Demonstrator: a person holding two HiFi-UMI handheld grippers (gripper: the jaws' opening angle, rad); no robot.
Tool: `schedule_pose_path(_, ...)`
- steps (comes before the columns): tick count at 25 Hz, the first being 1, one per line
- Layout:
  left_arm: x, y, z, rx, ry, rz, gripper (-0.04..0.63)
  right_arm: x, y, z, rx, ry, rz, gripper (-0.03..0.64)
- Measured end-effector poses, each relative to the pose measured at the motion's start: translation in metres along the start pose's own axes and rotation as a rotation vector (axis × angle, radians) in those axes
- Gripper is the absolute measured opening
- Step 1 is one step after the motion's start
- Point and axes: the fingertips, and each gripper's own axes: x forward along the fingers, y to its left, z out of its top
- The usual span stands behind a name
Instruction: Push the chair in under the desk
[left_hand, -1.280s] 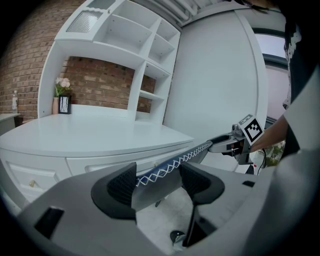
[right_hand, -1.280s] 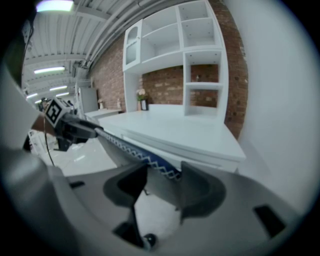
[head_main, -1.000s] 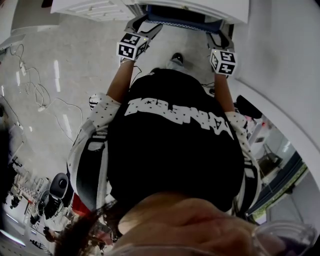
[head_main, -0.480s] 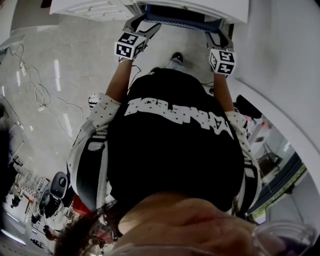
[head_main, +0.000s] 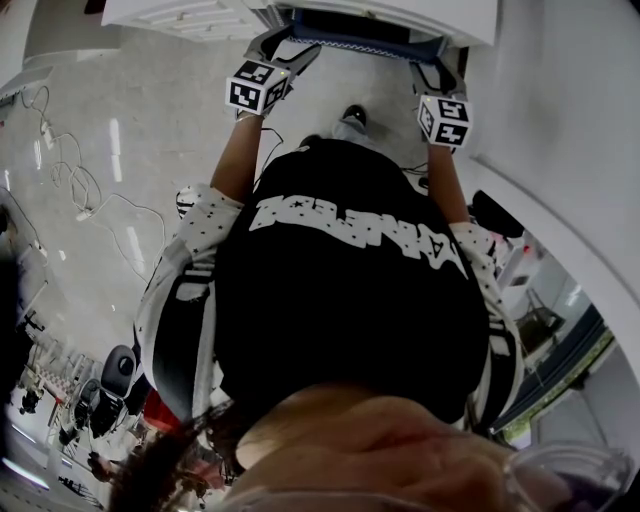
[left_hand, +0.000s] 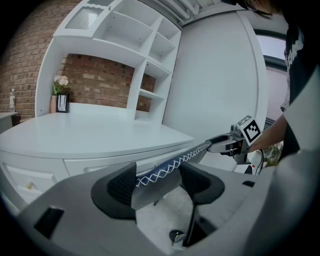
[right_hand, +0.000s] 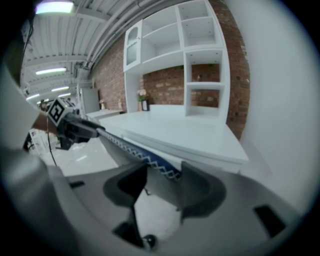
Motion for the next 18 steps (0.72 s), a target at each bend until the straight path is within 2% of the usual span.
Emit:
schedule_pose_path(13, -0.006, 0.002, 0.0, -0.018, -0.01, 0.009, 0.31, -0.001, 0.002, 0.001, -0.02, -0.01, 0.044, 0.215)
schedule_pose_path(18, -0.014, 0.008, 0.002, -0.117, -0.067, 0.029, 0.31, 0.003, 0.004, 0.0, -0.008, 0.009, 0.05, 0.215)
